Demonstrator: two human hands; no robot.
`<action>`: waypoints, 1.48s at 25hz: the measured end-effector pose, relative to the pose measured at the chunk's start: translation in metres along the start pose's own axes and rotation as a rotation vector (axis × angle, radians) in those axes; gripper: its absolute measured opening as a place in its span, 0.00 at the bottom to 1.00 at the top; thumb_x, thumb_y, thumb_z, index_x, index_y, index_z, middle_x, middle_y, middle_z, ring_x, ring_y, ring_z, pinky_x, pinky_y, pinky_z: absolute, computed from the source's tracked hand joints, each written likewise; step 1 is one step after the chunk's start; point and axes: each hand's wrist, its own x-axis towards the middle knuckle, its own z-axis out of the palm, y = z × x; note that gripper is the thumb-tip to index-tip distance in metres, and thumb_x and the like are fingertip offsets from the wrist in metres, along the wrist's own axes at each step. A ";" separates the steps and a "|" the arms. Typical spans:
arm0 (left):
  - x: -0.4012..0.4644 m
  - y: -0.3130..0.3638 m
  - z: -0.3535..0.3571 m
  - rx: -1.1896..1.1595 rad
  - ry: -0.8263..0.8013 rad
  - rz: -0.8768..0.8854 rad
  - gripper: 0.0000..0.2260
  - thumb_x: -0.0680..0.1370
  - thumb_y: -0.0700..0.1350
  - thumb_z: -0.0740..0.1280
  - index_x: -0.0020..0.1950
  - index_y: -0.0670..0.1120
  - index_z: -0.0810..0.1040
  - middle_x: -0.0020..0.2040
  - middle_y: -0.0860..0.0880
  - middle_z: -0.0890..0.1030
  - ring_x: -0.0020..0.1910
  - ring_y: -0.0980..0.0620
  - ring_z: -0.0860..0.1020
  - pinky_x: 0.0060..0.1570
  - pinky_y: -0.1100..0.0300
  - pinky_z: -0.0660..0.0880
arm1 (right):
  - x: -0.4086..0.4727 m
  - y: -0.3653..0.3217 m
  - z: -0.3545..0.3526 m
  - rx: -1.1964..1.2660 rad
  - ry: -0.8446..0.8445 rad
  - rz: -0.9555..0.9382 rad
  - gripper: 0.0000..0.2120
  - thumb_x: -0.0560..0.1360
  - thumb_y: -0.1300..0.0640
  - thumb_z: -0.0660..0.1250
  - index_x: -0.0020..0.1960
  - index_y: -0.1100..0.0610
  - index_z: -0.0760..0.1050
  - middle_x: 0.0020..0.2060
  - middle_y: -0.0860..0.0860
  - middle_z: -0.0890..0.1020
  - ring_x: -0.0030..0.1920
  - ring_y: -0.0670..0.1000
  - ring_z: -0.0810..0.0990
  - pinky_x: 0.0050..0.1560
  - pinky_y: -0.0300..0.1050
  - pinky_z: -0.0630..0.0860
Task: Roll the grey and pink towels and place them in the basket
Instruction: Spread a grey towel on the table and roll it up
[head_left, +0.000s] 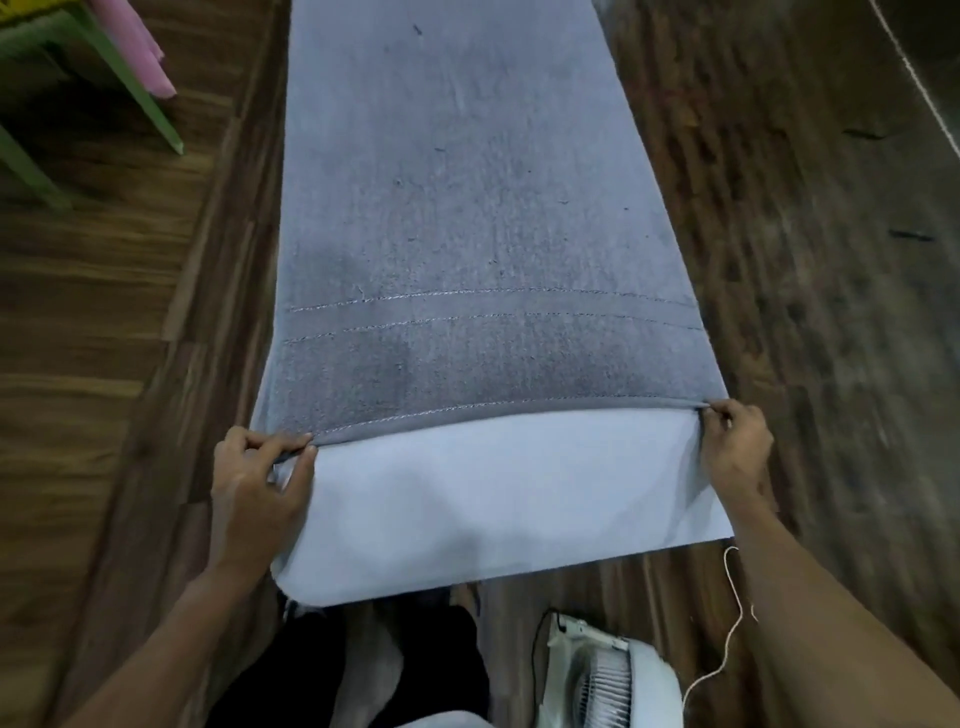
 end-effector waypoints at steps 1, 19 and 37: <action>-0.011 0.004 -0.002 0.014 0.004 -0.008 0.06 0.75 0.41 0.71 0.49 0.40 0.82 0.44 0.45 0.72 0.44 0.46 0.70 0.44 0.54 0.67 | -0.003 0.007 -0.002 -0.005 -0.004 -0.014 0.09 0.78 0.62 0.65 0.55 0.64 0.80 0.53 0.64 0.78 0.53 0.65 0.77 0.57 0.54 0.73; -0.065 0.068 0.038 0.279 -0.318 0.121 0.20 0.79 0.48 0.54 0.67 0.45 0.76 0.69 0.40 0.72 0.67 0.37 0.71 0.63 0.44 0.71 | -0.062 0.028 -0.008 -0.094 -0.300 -0.531 0.17 0.80 0.57 0.64 0.67 0.56 0.76 0.67 0.59 0.73 0.66 0.59 0.72 0.63 0.54 0.74; -0.049 0.042 -0.014 0.257 -0.279 -0.078 0.13 0.79 0.38 0.57 0.60 0.42 0.76 0.58 0.45 0.76 0.58 0.46 0.70 0.54 0.47 0.74 | -0.009 0.056 -0.045 -0.091 -0.374 -0.483 0.14 0.77 0.68 0.64 0.60 0.58 0.79 0.58 0.55 0.79 0.57 0.55 0.74 0.60 0.50 0.73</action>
